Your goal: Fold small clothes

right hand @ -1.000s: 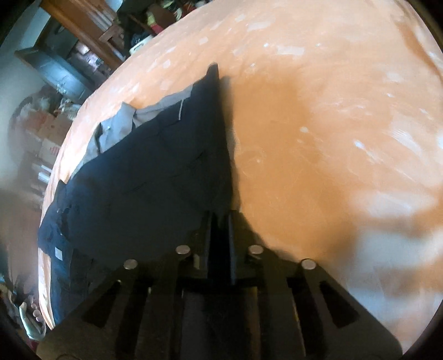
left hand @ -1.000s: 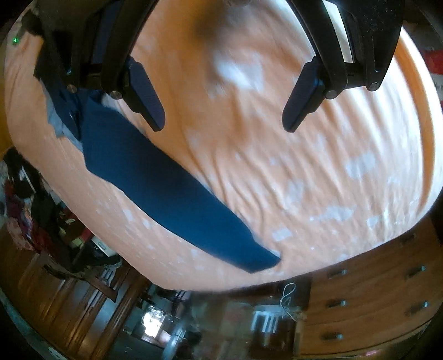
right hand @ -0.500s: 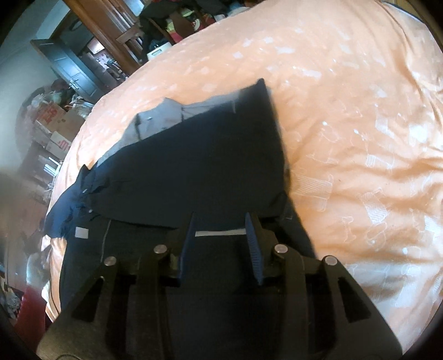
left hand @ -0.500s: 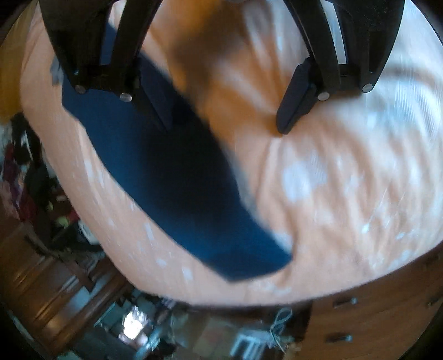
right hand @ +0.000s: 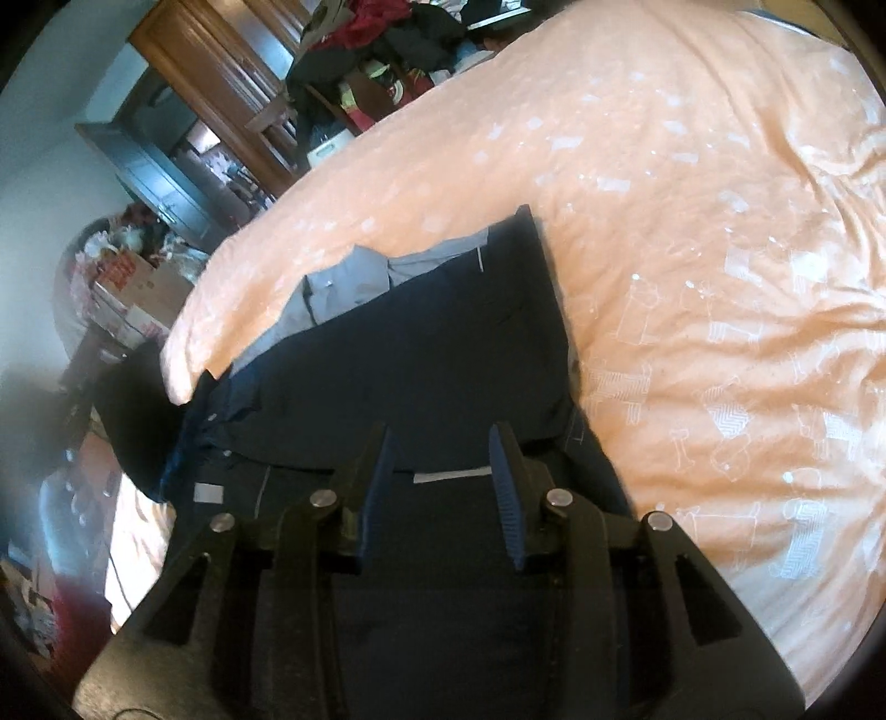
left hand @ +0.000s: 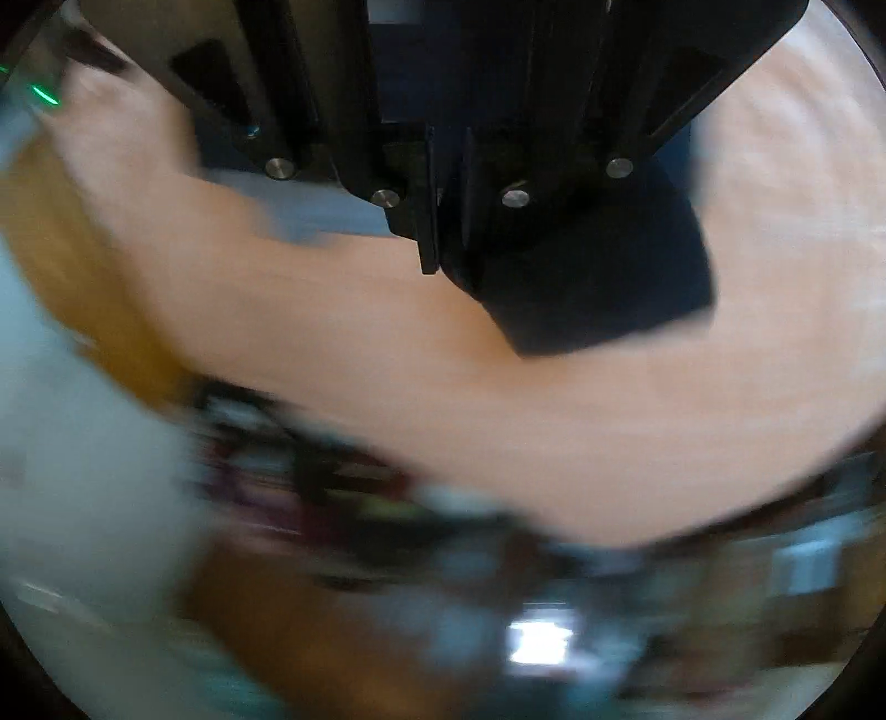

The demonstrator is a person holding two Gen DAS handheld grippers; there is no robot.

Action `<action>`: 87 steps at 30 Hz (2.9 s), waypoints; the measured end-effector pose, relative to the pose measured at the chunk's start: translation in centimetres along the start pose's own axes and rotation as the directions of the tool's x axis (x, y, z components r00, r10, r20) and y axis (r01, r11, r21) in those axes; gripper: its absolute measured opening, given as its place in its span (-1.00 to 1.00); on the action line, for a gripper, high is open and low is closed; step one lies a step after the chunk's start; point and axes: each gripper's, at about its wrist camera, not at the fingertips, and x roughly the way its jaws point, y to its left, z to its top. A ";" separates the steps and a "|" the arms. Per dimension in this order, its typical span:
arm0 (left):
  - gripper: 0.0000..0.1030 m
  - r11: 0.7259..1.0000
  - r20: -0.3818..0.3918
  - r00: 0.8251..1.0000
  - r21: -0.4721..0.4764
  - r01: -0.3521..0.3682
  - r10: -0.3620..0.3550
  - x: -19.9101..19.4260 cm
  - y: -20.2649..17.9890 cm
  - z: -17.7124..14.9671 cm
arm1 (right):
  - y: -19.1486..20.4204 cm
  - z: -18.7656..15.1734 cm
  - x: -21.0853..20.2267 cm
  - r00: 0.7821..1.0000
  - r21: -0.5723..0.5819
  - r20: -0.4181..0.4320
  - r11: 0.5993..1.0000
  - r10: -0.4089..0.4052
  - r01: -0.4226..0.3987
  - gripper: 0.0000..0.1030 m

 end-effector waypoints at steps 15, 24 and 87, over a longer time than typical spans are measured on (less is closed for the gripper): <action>-0.11 0.941 -0.249 0.954 -0.246 -0.231 0.169 0.4 8.3 -15.1 | -4.0 2.6 4.8 0.985 0.041 -0.090 0.989 0.148 -0.145 -0.08; -0.21 0.924 -0.211 0.953 -0.270 -0.269 0.216 -0.3 9.4 -16.2 | -2.7 9.3 18.1 0.950 0.066 -0.271 0.988 0.156 -0.143 -0.09; 0.09 0.993 -0.452 0.888 -0.042 -0.110 0.079 -17.6 1.7 -26.2 | -11.7 -13.8 -2.1 0.911 0.050 -0.345 0.974 0.225 -0.222 -0.16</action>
